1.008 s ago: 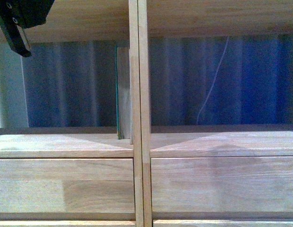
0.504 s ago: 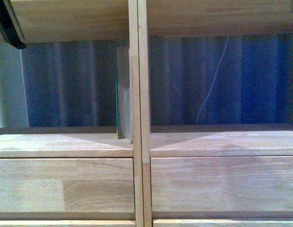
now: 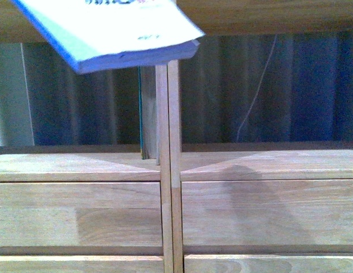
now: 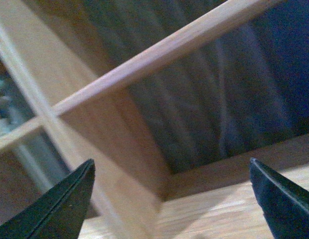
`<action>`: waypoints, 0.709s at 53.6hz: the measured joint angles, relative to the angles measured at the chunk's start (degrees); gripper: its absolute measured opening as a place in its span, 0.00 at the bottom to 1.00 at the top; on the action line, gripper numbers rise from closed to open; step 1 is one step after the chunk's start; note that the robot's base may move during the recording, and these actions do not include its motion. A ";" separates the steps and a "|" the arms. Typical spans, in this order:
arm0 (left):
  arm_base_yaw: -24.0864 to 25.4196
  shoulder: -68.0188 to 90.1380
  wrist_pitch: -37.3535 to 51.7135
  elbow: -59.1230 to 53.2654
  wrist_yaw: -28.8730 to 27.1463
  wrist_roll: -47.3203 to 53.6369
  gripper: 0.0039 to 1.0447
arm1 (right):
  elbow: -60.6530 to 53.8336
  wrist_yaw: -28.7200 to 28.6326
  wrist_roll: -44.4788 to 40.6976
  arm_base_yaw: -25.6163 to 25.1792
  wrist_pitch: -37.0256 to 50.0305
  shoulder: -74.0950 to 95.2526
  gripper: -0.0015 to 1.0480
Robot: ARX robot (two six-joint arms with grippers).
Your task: Organize books on shelf
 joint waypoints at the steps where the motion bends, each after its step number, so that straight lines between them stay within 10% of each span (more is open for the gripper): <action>1: 0.76 -0.42 -1.05 0.00 0.42 1.51 0.06 | -0.50 -0.26 -1.42 -2.47 0.28 0.04 0.94; 7: 6.10 -2.78 -7.39 -0.02 1.14 14.40 0.06 | -3.45 2.08 -10.75 -10.93 3.98 1.90 0.93; 26: 14.51 -3.19 -6.54 -3.41 -1.86 48.72 0.06 | -7.96 4.83 -23.58 -13.86 3.76 4.28 0.93; 30: 14.71 -1.44 -5.68 -3.37 -3.41 52.78 0.06 | -7.87 -7.37 -25.90 -14.84 -8.24 1.64 0.80; 38: 14.03 2.97 -4.28 -2.54 -7.10 58.23 0.06 | -15.61 -10.19 -26.97 -13.33 -8.55 -2.97 0.60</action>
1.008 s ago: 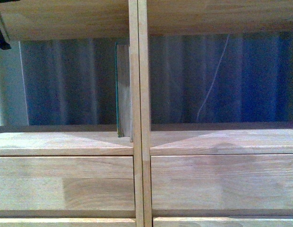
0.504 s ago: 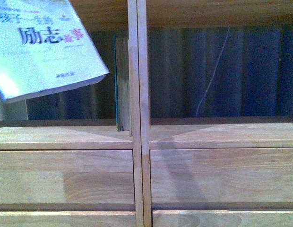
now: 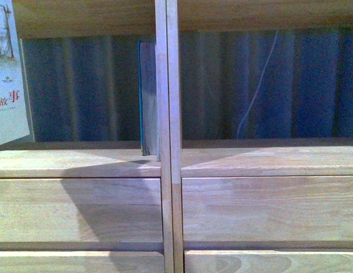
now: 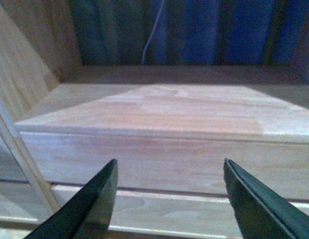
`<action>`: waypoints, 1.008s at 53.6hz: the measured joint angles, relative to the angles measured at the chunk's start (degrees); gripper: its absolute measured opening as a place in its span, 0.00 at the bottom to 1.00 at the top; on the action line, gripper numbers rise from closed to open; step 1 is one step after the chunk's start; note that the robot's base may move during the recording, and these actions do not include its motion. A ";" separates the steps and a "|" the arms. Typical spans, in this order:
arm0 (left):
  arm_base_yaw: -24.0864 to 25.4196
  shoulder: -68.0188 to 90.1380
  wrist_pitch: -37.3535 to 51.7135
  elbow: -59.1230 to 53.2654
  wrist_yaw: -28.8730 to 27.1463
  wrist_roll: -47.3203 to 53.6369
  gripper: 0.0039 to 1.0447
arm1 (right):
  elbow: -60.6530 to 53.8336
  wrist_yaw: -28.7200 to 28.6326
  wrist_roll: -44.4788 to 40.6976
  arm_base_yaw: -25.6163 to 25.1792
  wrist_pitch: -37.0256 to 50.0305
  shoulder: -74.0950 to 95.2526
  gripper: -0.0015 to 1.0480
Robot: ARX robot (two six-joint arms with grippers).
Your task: Organize books on shelf
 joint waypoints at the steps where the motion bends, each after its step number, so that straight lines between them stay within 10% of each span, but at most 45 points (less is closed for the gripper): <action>1: -0.11 0.35 0.11 0.20 -0.26 0.35 0.06 | -1.25 0.24 -0.04 0.24 0.50 -0.68 0.57; 21: -6.51 14.16 3.65 10.88 -8.33 8.61 0.06 | -16.68 3.69 -0.94 3.85 5.38 -10.38 0.02; 54: -13.27 30.91 3.87 26.43 -15.87 13.64 0.06 | -28.00 8.59 -0.90 8.76 2.93 -24.33 0.03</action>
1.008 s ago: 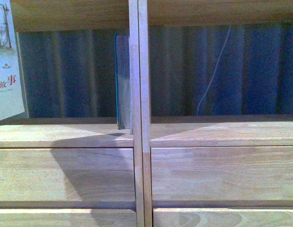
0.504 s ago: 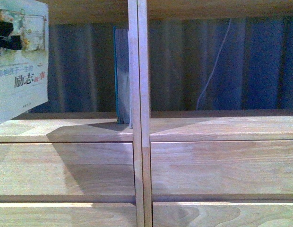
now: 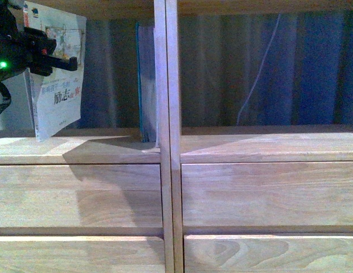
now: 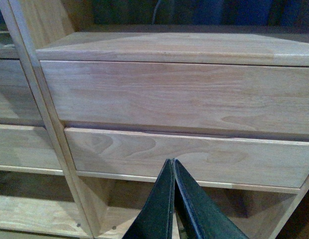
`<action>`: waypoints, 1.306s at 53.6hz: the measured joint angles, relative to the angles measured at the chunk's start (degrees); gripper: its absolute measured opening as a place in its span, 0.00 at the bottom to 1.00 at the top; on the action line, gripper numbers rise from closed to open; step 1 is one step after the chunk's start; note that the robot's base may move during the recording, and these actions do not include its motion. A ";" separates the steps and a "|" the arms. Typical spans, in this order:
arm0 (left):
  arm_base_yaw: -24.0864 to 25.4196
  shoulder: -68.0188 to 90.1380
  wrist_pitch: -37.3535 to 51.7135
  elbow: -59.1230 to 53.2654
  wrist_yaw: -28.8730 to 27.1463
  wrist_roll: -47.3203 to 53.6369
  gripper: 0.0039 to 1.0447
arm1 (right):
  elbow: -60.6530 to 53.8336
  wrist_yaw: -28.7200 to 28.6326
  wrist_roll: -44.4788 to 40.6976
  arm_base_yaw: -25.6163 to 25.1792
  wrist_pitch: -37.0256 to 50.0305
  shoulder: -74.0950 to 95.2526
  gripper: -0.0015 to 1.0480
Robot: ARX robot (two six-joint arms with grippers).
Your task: Organize books on shelf
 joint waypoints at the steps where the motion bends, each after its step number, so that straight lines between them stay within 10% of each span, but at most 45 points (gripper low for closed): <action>1: -0.17 0.59 -0.11 0.52 -0.26 0.02 0.06 | -0.13 0.00 0.00 0.00 -0.13 -0.24 0.03; 70: -8.90 20.37 -11.39 26.75 -12.31 -0.79 0.06 | -4.46 0.20 -0.04 0.00 -24.52 -29.03 0.03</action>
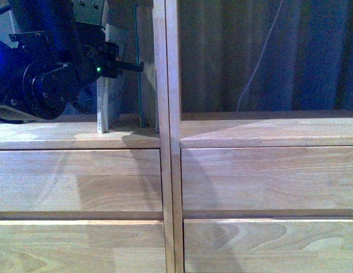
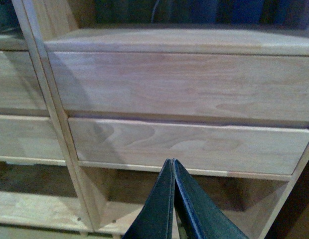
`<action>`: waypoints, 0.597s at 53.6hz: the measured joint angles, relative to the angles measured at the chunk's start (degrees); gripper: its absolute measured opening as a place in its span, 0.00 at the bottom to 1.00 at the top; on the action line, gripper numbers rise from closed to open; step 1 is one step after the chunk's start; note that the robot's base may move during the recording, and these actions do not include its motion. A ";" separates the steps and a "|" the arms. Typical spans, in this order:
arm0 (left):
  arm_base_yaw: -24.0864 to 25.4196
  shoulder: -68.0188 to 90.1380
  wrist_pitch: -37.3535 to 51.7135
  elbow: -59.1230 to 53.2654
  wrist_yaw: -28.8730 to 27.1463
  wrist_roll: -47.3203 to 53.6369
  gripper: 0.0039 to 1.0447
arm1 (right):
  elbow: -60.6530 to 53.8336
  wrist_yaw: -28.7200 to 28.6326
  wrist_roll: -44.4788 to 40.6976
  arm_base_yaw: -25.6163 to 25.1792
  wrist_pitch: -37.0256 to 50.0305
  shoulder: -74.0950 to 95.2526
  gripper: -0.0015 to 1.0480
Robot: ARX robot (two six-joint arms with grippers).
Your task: Organize books on shelf
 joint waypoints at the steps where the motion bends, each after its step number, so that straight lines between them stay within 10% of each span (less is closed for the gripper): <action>1: -0.02 0.04 -0.63 0.28 0.00 -0.07 0.06 | 0.00 -0.09 -0.02 0.00 -0.09 -0.37 0.03; 32: -0.50 0.48 -4.66 -1.51 0.00 -2.99 0.91 | 0.00 -0.04 -0.02 0.02 -0.42 -1.38 0.03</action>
